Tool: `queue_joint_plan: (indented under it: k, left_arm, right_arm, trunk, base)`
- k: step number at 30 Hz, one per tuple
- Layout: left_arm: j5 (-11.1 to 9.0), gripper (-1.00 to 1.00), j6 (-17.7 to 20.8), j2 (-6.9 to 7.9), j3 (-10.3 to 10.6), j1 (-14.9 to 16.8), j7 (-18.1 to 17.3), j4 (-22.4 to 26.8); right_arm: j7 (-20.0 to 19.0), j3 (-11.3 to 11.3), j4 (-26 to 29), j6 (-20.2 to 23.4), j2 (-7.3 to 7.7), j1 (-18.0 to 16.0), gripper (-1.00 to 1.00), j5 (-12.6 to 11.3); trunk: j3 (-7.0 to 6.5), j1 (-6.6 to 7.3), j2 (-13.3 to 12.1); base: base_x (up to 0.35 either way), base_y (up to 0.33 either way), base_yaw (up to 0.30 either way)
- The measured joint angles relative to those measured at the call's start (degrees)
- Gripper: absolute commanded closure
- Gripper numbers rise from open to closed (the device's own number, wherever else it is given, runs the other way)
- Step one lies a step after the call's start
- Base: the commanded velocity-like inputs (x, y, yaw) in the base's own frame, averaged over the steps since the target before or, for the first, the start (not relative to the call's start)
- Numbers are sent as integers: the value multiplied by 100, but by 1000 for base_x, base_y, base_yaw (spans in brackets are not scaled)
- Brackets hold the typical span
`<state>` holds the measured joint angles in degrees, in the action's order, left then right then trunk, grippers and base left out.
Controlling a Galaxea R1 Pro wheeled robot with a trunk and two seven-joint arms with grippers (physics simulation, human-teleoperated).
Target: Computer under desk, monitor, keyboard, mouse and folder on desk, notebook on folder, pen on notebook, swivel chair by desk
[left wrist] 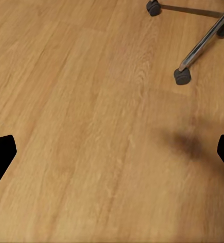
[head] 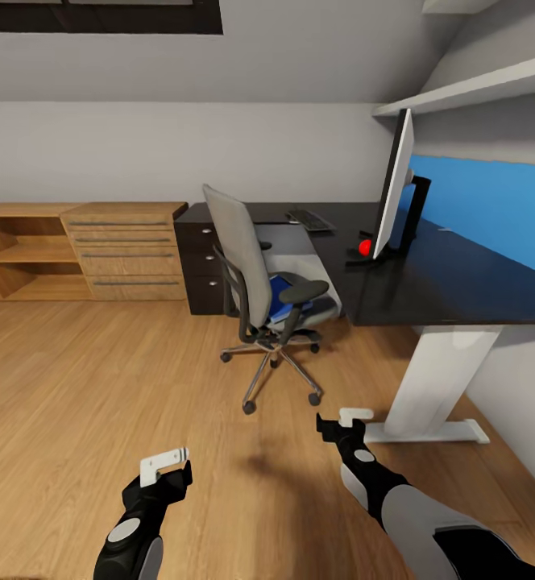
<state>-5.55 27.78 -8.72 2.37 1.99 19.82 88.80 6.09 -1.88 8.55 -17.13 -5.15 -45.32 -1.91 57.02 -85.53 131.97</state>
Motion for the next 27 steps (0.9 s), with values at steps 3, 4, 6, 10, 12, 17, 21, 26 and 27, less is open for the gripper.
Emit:
queue_joint_plan:
  k: [3,4,6,10,12,17,21,26,27]
  left_arm:
    - [2,-100,-1,-2,0,0,3,-2]
    - [1,-100,-1,-1,0,0,3,-1]
    - [1,-100,0,-3,0,0,2,-10]
    - [4,-100,-7,-8,9,0,3,-68]
    - [5,-100,-10,-8,11,0,4,-78]
    - [6,-100,-9,-15,19,0,4,-88]
    - [-4,-100,26,-19,60,0,3,-84]
    - [-8,-100,196,-50,90,-2,4,-55]
    - [-9,-100,297,-63,95,0,4,-48]
  right_arm:
    - [6,3,9,-12,2,1,-100,0]
    - [7,4,10,-13,3,1,-100,0]
    - [9,6,11,-16,7,1,-100,0]
    - [11,7,19,-17,11,1,-100,0]
    - [11,7,24,-17,13,1,-100,0]
    - [14,2,38,-18,15,1,-100,7]
    - [29,3,57,-147,13,-3,-100,12]
    - [34,-6,107,-356,14,-3,-100,13]
    - [36,-7,111,-355,13,-6,-100,13]
  trunk:
    - [54,-66,120]
    - [72,-88,160]
    - [108,-132,241]
    - [180,-220,401]
    - [215,-264,481]
    - [305,-374,682]
    - [377,-461,842]
    - [467,-571,1043]
    - [485,-593,1083]
  base:
    - [0,0,0]
    - [0,0,0]
    - [0,0,0]
    - [0,0,0]
    - [0,0,0]
    - [0,0,0]
    - [0,0,0]
    - [0,0,0]
    - [0,0,0]
